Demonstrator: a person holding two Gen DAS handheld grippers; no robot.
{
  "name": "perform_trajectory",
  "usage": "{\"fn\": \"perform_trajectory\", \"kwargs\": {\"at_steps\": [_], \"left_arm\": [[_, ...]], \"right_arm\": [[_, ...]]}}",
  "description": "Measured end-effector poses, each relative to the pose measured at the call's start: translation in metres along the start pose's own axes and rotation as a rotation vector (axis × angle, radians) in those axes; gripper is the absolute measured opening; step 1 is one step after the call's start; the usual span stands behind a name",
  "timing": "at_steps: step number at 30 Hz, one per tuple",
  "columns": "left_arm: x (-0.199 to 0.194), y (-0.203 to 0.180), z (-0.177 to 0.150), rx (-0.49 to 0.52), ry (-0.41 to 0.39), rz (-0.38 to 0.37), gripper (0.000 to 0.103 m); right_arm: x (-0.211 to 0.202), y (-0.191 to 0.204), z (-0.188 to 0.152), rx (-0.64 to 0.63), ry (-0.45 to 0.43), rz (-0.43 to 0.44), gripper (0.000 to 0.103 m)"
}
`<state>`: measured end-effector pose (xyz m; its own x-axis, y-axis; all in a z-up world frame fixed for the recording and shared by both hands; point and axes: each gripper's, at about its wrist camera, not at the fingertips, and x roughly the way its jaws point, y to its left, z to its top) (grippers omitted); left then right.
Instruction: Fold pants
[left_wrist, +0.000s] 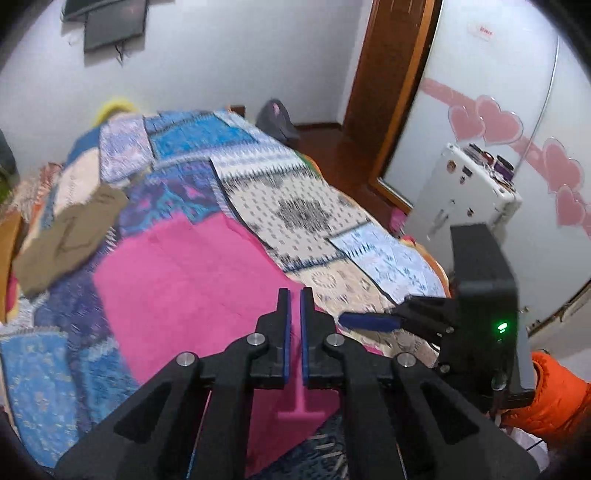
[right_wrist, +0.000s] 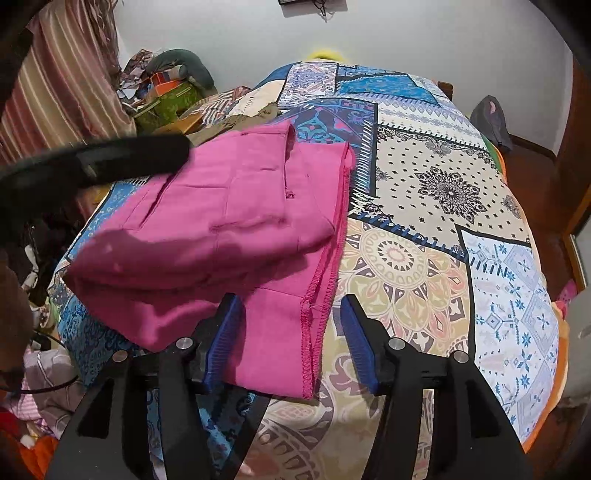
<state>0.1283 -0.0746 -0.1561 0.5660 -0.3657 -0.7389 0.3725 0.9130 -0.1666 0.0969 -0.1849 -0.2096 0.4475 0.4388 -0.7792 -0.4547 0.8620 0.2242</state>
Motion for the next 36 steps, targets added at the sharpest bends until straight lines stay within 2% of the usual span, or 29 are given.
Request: {"fn": "perform_trajectory", "kwargs": {"at_steps": [2,7,9,11,13,16,23,28,33,36], "left_arm": [[0.004,0.000,-0.002,-0.008,0.015,-0.001,0.003],[-0.015,0.021,0.003,-0.066,-0.013,-0.013,0.004],[-0.019,0.029,0.004,-0.078,0.000,-0.013,0.009],[-0.017,0.032,0.004,-0.089,0.026,-0.016,0.028],[-0.013,0.031,0.002,-0.099,0.055,-0.031,0.039],[-0.003,0.022,-0.002,-0.082,0.096,-0.039,0.050],[0.037,0.009,-0.010,-0.053,0.227,0.004,0.053],[0.054,0.006,-0.006,-0.003,0.259,0.076,0.054],[0.071,-0.008,-0.007,0.122,0.283,0.192,0.054],[0.077,-0.016,-0.007,0.194,0.290,0.230,0.057]], "right_arm": [[0.000,-0.001,0.000,0.006,-0.001,0.002,0.055],[-0.001,-0.002,-0.001,0.011,-0.003,0.004,0.056],[-0.001,-0.002,-0.001,0.010,-0.001,0.006,0.056],[-0.002,-0.002,-0.001,0.011,-0.003,0.005,0.056],[-0.005,-0.002,-0.002,0.011,-0.005,0.008,0.056],[-0.013,-0.004,-0.006,0.012,-0.009,0.009,0.056],[-0.018,-0.018,-0.014,0.028,-0.005,0.001,0.056],[-0.015,-0.026,-0.017,0.074,-0.007,0.048,0.056],[-0.015,-0.026,-0.019,0.073,-0.017,0.057,0.056],[-0.015,-0.026,-0.021,0.078,-0.022,0.061,0.056]]}}
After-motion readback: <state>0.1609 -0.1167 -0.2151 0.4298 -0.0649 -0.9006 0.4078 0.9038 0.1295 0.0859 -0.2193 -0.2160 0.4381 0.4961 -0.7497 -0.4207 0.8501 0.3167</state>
